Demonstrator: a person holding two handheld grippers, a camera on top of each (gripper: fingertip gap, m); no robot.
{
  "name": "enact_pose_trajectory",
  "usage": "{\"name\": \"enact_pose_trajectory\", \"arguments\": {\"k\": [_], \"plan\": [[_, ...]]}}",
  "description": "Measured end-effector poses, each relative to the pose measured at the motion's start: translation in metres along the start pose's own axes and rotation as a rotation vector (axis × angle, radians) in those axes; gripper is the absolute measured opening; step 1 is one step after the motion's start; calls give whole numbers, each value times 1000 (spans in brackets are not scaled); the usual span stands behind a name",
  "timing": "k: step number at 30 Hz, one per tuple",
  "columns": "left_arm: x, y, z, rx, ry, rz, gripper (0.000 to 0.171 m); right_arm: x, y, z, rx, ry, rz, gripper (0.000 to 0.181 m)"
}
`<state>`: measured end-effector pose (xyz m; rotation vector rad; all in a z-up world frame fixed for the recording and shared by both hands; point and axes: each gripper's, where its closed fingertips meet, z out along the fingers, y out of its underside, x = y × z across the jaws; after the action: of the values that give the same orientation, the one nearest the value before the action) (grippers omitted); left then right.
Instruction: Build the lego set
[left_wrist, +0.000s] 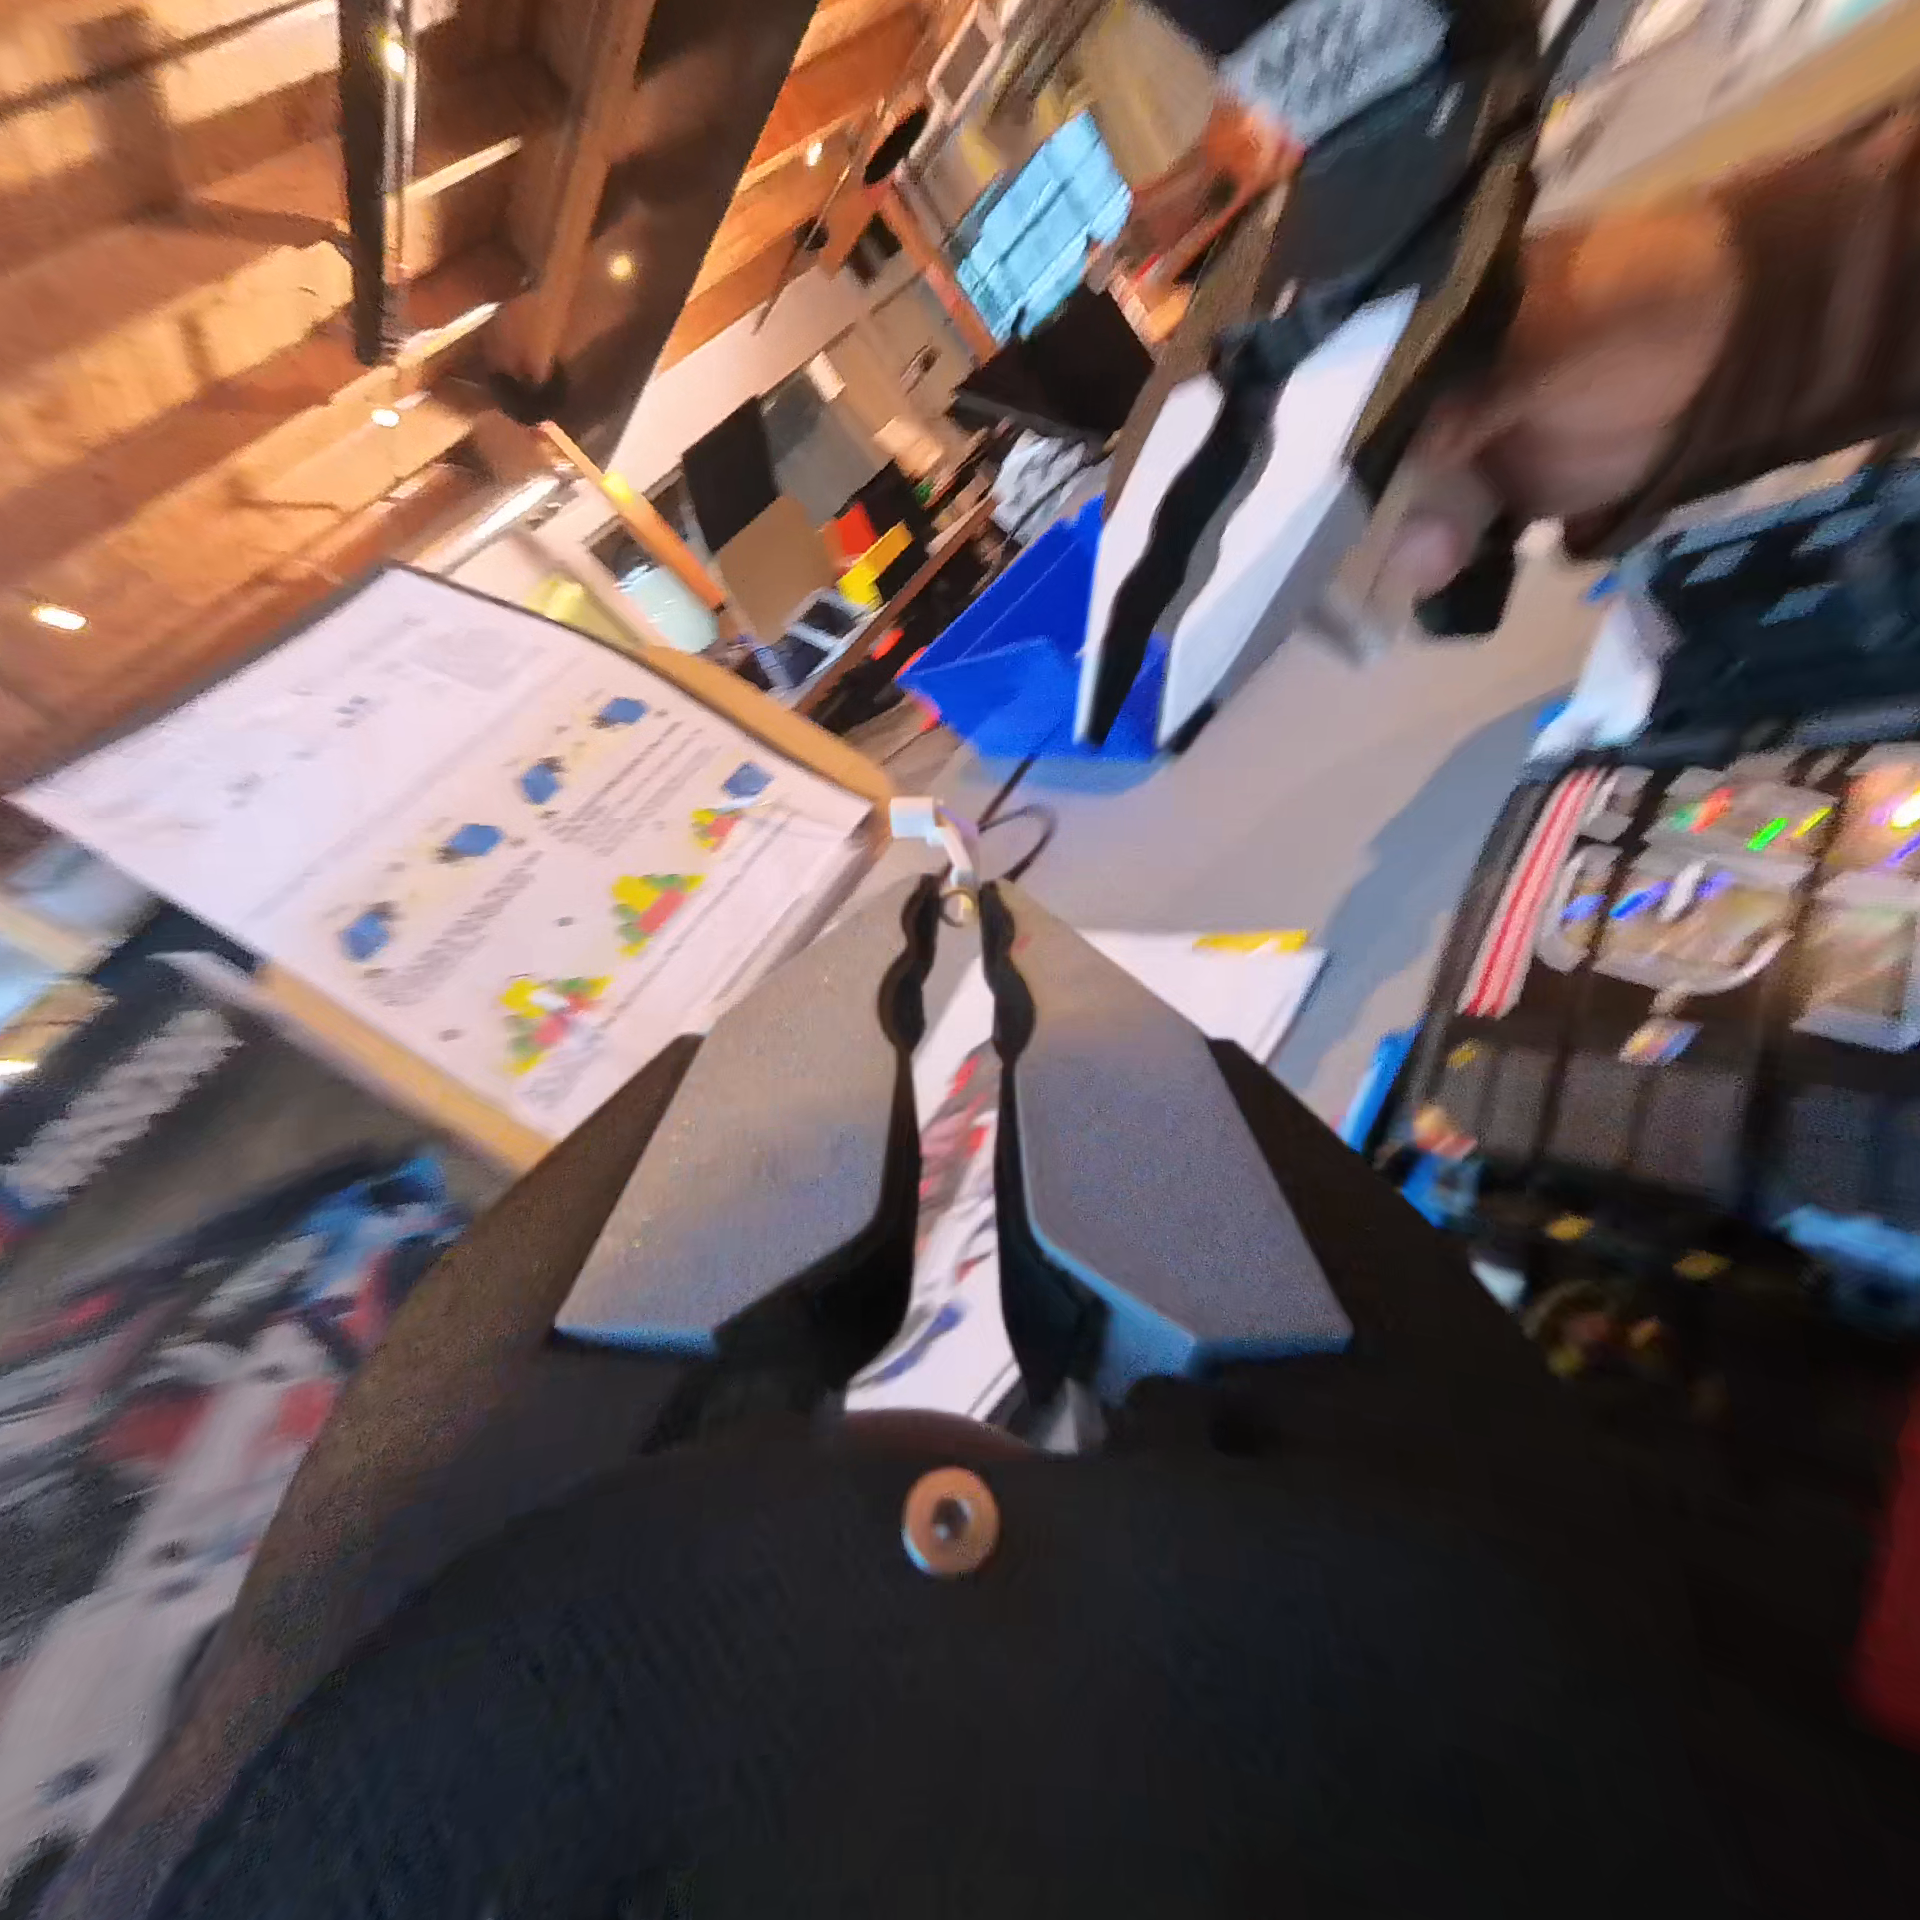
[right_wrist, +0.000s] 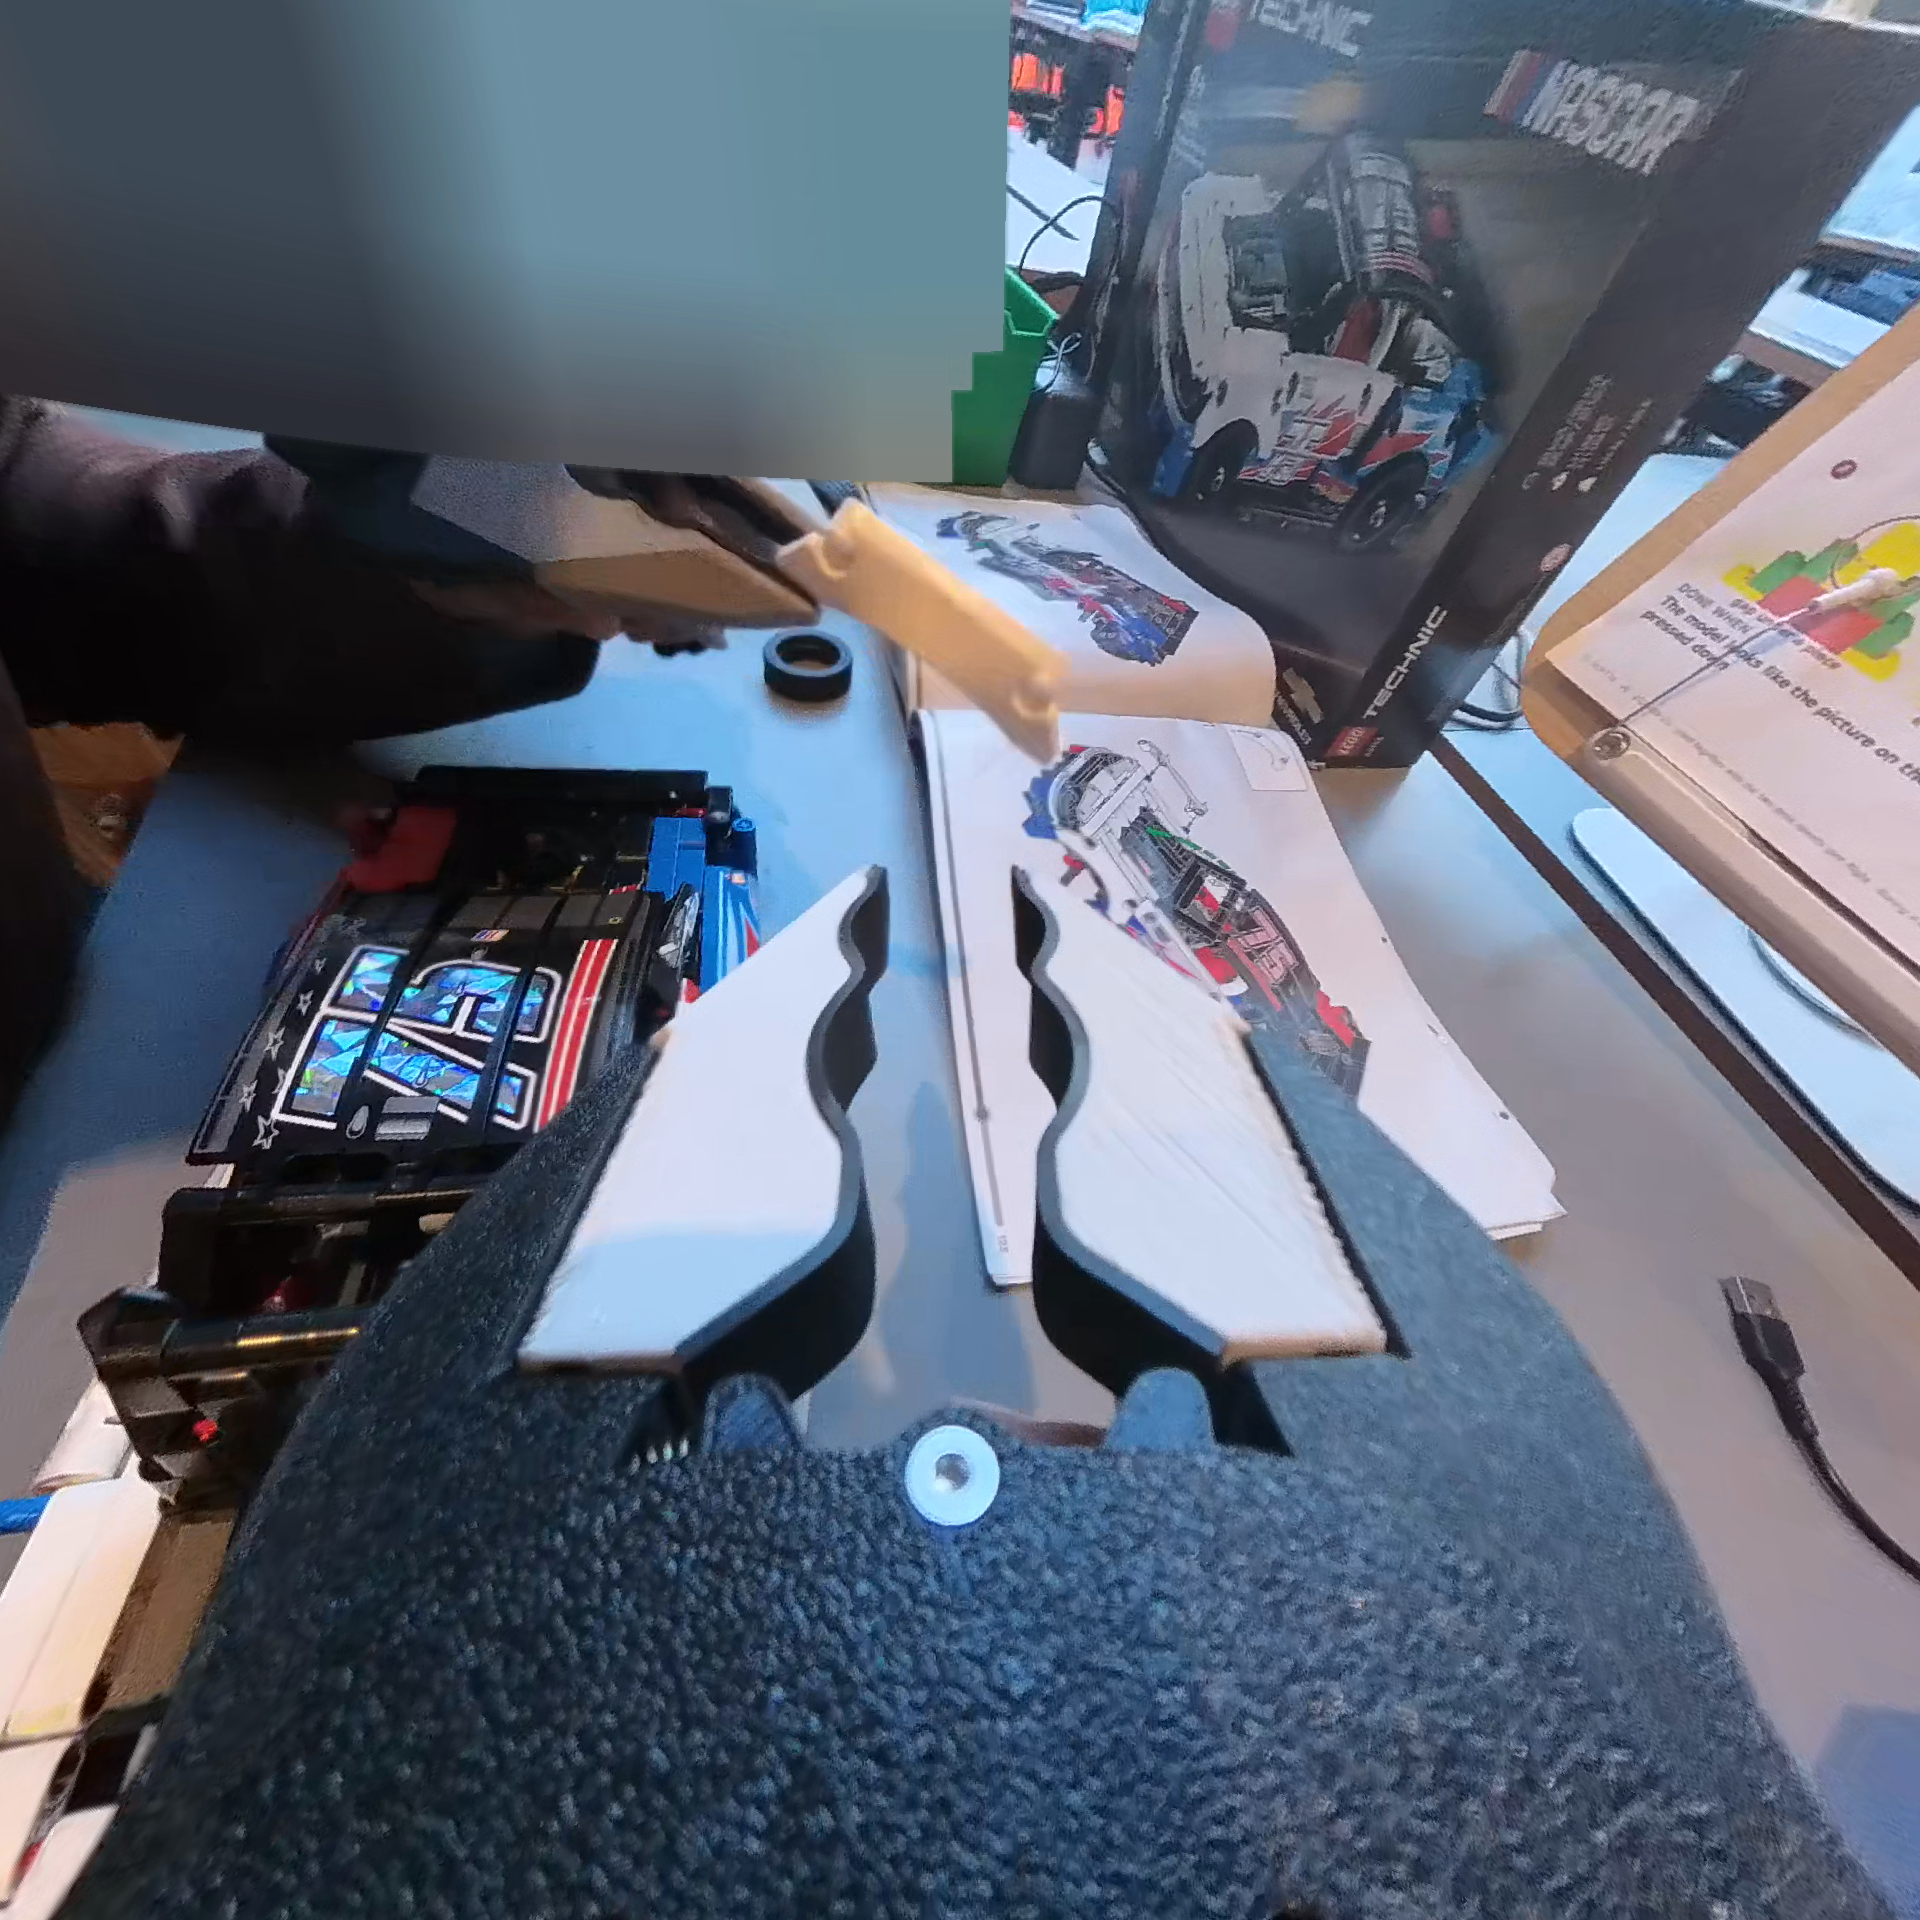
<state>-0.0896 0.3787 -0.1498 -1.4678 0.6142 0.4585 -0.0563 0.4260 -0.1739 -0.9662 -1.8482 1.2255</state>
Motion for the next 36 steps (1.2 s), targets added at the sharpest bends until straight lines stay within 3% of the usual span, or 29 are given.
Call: {"name": "enact_pose_trajectory", "arguments": {"k": [4,6,9,13,20,26,33,36], "plan": [[-26,33,-20,-225,-151,242,5,9,-5,-3,-19,34,81,24],[-28,33,-28,-300,-212,371,5,2,-13,-1,-56,0,210,32],[-6,16,-30,-279,-223,591,5,-19,-35,13,-52,-61,431,36],[17,-9,-34,-161,-249,810,5,-48,-46,32,-90,-105,619,39],[35,-33,-62,-43,-192,1078,5,-80,-61,37,8,-269,906,19],[51,-56,-79,17,-169,1166,4,-108,-74,33,-35,-336,836,9],[41,-98,-89,90,-286,1014,0,-111,-87,21,-16,-400,852,2],[32,-97,-93,71,-307,929,0,-110,-82,21,-34,-381,846,2]]}}
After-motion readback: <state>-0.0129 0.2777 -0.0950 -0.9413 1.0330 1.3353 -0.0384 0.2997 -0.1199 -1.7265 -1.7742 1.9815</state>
